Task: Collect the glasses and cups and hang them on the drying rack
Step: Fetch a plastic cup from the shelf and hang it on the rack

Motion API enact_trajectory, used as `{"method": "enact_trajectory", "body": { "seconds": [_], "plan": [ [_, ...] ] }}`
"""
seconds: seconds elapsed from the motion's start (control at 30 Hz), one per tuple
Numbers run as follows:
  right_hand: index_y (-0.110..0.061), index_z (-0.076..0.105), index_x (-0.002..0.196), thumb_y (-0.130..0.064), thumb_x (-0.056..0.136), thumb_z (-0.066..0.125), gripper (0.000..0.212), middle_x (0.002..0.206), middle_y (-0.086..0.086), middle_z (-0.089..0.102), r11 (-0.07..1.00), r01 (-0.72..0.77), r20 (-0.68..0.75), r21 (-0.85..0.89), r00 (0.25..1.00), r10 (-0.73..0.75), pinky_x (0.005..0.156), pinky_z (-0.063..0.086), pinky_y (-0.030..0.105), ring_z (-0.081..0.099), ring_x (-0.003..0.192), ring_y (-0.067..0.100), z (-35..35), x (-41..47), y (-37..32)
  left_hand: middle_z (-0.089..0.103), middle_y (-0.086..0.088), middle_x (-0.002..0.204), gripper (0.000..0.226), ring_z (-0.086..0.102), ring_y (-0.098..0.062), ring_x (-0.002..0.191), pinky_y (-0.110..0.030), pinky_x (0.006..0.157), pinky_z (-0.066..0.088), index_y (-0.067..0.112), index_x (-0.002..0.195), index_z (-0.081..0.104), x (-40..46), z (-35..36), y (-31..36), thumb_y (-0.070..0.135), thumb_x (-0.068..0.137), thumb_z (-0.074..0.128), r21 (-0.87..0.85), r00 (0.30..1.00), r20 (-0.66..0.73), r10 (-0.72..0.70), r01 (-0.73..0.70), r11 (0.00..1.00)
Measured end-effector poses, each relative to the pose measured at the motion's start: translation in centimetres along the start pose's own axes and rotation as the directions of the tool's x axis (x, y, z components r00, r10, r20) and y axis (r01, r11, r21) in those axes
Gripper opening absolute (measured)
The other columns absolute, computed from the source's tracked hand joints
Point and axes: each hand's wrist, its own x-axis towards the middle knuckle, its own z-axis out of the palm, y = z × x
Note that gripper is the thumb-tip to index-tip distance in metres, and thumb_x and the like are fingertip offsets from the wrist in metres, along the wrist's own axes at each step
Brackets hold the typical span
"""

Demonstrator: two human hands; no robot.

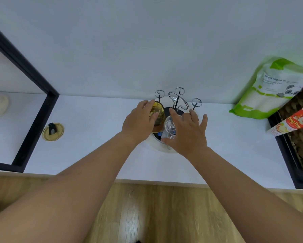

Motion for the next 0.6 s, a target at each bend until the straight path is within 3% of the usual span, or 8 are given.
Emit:
{"method": "enact_trajectory", "body": {
  "seconds": [0.23,0.37,0.5,0.6],
  "plan": [
    [-0.035,0.016,0.165,-0.076,0.078,0.069,0.109,0.156,0.009,0.046,0.999,-0.001,-0.001,0.041,1.000,0.001,0.123,0.010,0.068,0.022,0.156,0.035,-0.2,-0.2,0.5,0.039,-0.002,0.160,0.054,0.045,-0.027,0.139,-0.045,0.107,0.046,0.023,0.157,0.035,0.0,-0.2,0.1,0.040,0.107,0.043,0.012,1.000,-0.002,0.006,-0.006,1.000],
    [-0.033,0.022,0.164,-0.073,0.075,0.075,0.111,0.149,0.009,0.050,0.998,0.025,-0.020,0.065,1.000,-0.024,0.122,0.023,0.065,0.034,0.149,0.034,-0.1,-0.3,1.2,0.038,-0.003,0.161,0.051,0.040,-0.027,0.143,-0.046,0.110,0.044,0.023,0.155,0.040,-0.4,-0.1,0.5,0.038,0.106,0.046,0.013,0.998,-0.056,-0.007,0.007,1.000],
    [-0.028,0.030,0.162,-0.068,0.072,0.082,0.112,0.143,0.010,0.054,0.990,0.030,-0.028,0.135,0.999,-0.027,0.107,0.046,0.051,0.046,0.136,0.033,-0.5,-0.4,2.1,0.044,-0.003,0.156,0.043,0.040,-0.026,0.142,-0.045,0.110,0.042,0.020,0.144,0.054,-2.0,0.3,1.5,0.033,0.103,0.053,-0.024,0.978,-0.196,0.069,-0.075,0.997],
    [-0.025,0.028,0.163,-0.060,0.074,0.085,0.112,0.147,0.009,0.050,0.982,0.046,0.004,0.184,0.999,-0.048,0.103,0.048,0.042,0.041,0.138,0.031,-0.8,-0.5,2.1,0.050,0.000,0.151,0.042,0.044,-0.022,0.139,-0.042,0.111,0.043,0.019,0.141,0.058,-3.6,1.2,1.8,0.033,0.102,0.056,-0.006,0.958,-0.237,0.162,-0.169,0.986]
  ]
}}
